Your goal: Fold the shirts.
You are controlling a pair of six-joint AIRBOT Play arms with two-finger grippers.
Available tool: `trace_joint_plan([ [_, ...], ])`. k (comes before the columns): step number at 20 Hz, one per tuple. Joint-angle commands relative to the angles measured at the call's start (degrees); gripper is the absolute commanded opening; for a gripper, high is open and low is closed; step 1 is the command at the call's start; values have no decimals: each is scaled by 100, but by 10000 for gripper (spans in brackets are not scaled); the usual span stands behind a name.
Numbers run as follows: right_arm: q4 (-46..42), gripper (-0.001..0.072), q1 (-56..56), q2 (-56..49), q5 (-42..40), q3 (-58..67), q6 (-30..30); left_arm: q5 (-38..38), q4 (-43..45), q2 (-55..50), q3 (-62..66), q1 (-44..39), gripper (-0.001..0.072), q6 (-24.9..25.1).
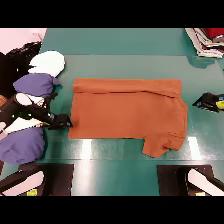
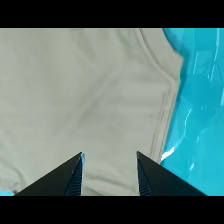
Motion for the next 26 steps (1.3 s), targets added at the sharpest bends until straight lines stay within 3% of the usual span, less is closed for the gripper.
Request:
trace_joint_plan([
  [1, 20, 387, -101, 354, 0, -284, 0, 7, -212, 170, -459, -2, 598, -26],
  [6, -46, 387, -101, 487, 221, -306, 0, 50, -232, 164, -544, -2, 596, -31],
  [7, -48, 387, -103, 487, 280, -310, 0, 70, -321, 160, -608, -2, 521, -24],
  [8, -46, 388, -101, 490, 308, -350, 2, 98, -372, 160, -662, -2, 362, 26],
  [11, -186, 387, -114, 490, 415, -787, 9, 267, -481, 162, -691, -2, 26, 223],
  [14, -656, 415, -114, 487, 649, -1561, 26, 291, -503, 162, -503, -2, 25, 328],
  [15, -627, 569, -127, 487, 719, -1825, 26, 293, -503, 168, -415, -2, 25, 367],
  [18, -570, 587, -127, 490, 804, -2509, 181, 304, -507, 170, -205, -2, 25, 382],
  [23, 179, 416, -125, 490, 544, -2957, 170, 302, -507, 170, -144, -2, 25, 424],
  [24, 275, 281, -125, 490, 505, -2946, 160, 282, -503, 170, -144, 0, 25, 428],
  [25, 267, 96, -125, 490, 562, -2905, 92, 201, -487, 170, -144, 0, 25, 448],
  [26, 264, 14, -125, 496, 730, -2839, -81, 70, -450, 179, -142, -2, 25, 470],
])
